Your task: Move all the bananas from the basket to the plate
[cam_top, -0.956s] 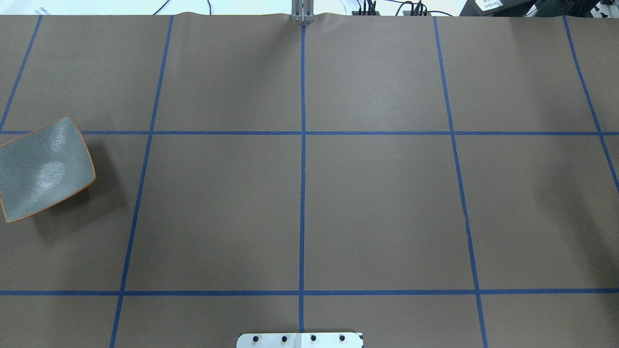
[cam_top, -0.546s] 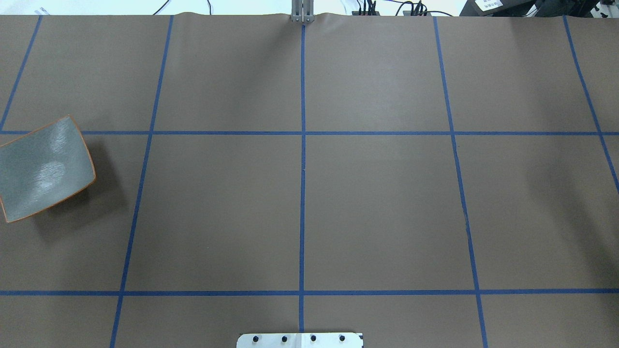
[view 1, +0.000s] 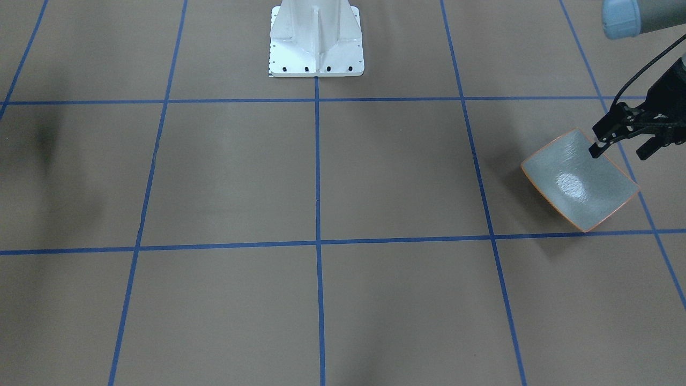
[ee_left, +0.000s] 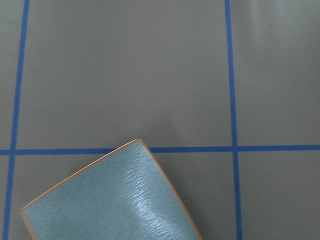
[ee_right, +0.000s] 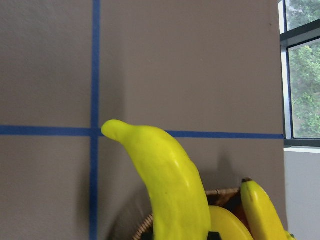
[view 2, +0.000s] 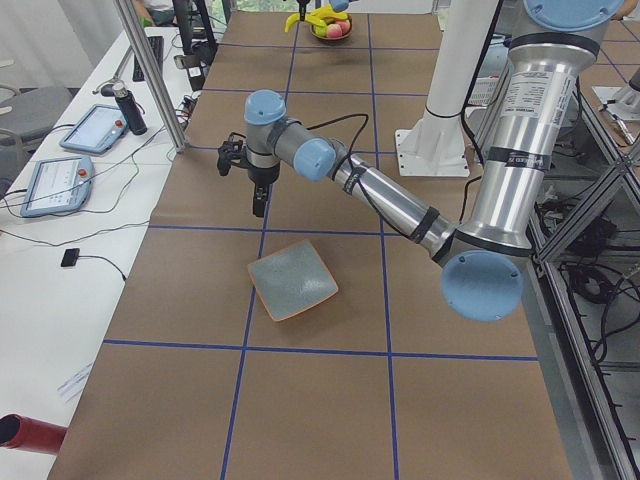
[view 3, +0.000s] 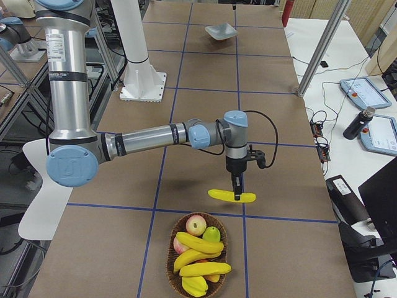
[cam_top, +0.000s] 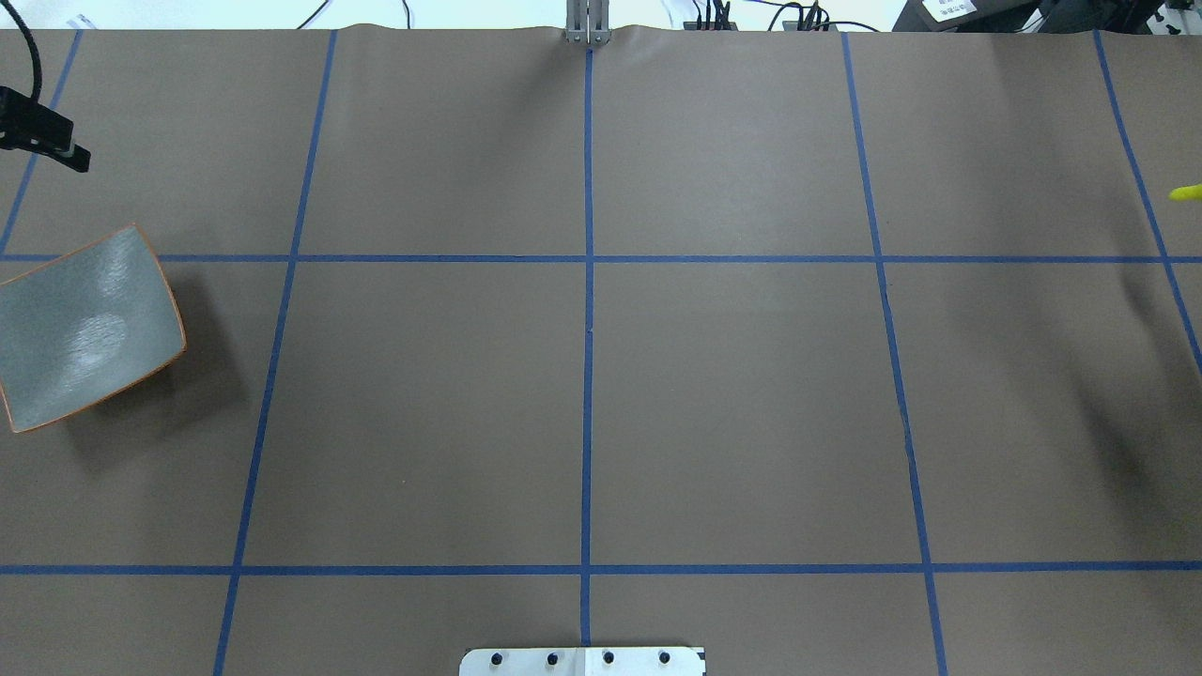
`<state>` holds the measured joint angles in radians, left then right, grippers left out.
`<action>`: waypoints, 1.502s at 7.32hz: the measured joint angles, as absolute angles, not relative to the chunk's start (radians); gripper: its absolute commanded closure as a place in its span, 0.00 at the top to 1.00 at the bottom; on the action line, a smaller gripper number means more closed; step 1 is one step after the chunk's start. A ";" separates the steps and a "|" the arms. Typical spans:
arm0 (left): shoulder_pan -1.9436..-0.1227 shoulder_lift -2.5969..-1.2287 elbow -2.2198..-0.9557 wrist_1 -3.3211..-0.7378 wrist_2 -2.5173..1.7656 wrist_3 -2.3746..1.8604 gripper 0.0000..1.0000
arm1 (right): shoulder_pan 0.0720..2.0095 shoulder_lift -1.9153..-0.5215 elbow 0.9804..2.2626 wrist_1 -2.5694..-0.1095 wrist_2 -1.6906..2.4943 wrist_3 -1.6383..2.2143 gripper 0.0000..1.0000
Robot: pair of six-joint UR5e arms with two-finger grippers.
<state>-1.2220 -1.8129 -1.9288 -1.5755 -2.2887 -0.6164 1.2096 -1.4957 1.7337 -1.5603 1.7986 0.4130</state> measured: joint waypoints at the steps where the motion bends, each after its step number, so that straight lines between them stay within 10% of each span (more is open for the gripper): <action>1: -1.176 -1.873 -1.905 -1.576 -2.289 -0.632 0.99 | 1.168 -1.430 1.734 -1.564 1.833 0.487 0.00; 11: -0.873 -2.150 -1.650 -2.119 -2.281 -1.040 1.00 | 0.840 -1.018 1.720 -1.239 1.938 1.367 0.00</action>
